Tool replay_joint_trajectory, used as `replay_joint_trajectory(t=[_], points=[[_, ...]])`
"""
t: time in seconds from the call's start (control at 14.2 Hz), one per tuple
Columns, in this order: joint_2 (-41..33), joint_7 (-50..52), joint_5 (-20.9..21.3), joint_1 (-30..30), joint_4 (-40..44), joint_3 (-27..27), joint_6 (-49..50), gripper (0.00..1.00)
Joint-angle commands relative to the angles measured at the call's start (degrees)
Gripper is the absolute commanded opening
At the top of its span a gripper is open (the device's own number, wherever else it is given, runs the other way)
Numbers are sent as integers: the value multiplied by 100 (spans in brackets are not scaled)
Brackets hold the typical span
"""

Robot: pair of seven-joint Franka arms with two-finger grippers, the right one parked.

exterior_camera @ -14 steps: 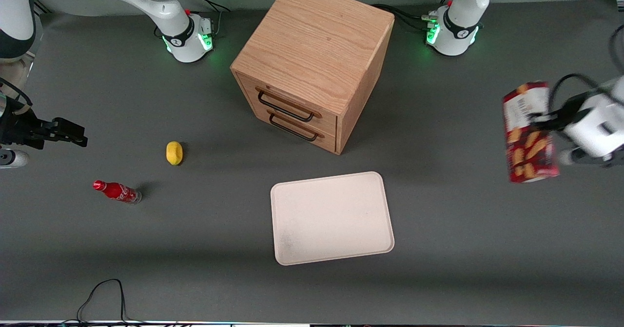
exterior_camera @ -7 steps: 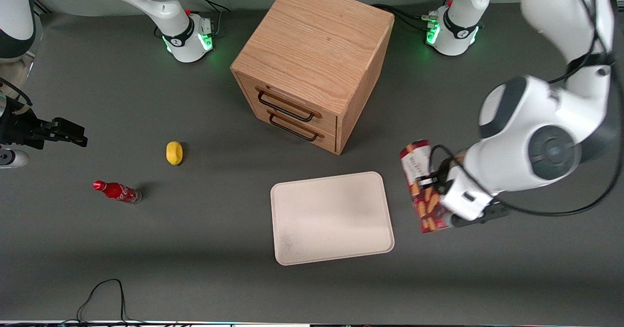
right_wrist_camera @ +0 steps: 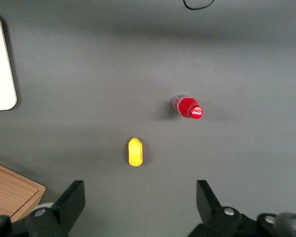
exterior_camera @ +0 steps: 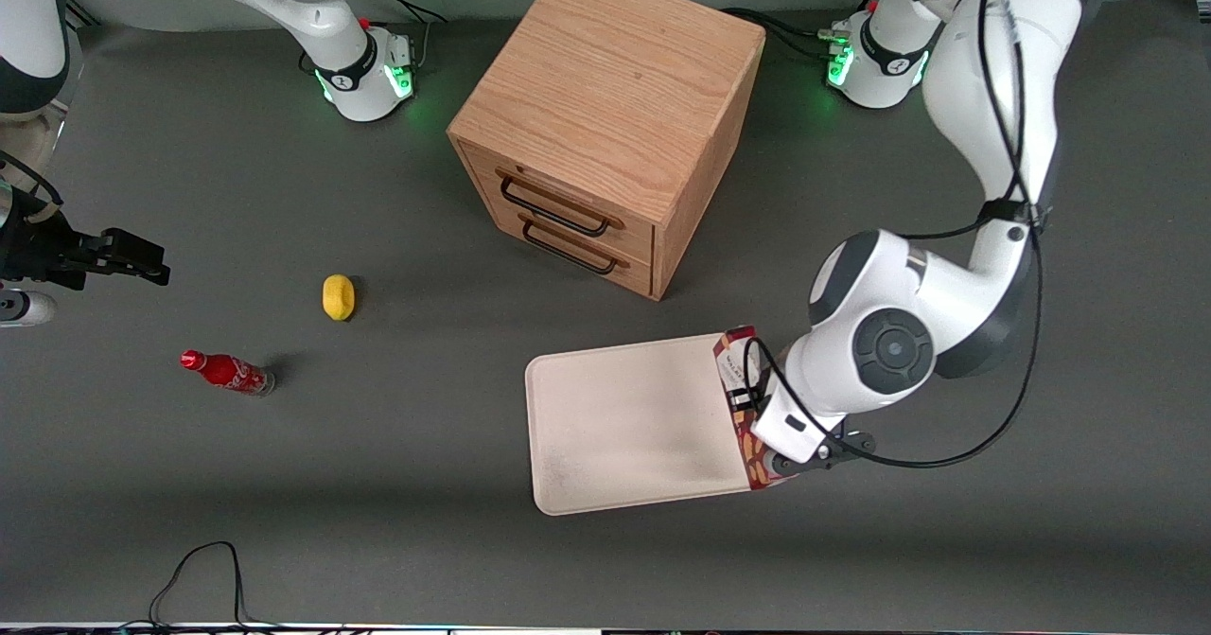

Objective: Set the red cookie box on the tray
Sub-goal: 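Carry the cookie box over to the white tray with the left gripper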

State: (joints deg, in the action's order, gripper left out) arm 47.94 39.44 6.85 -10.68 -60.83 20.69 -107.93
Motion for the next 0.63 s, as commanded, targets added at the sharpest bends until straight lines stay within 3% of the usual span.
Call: replay_joint_trajectory(t=[0.0, 0.56], points=[[356, 116, 193, -223, 300, -109, -211, 0], [603, 81, 378, -285, 20, -250, -527, 0]])
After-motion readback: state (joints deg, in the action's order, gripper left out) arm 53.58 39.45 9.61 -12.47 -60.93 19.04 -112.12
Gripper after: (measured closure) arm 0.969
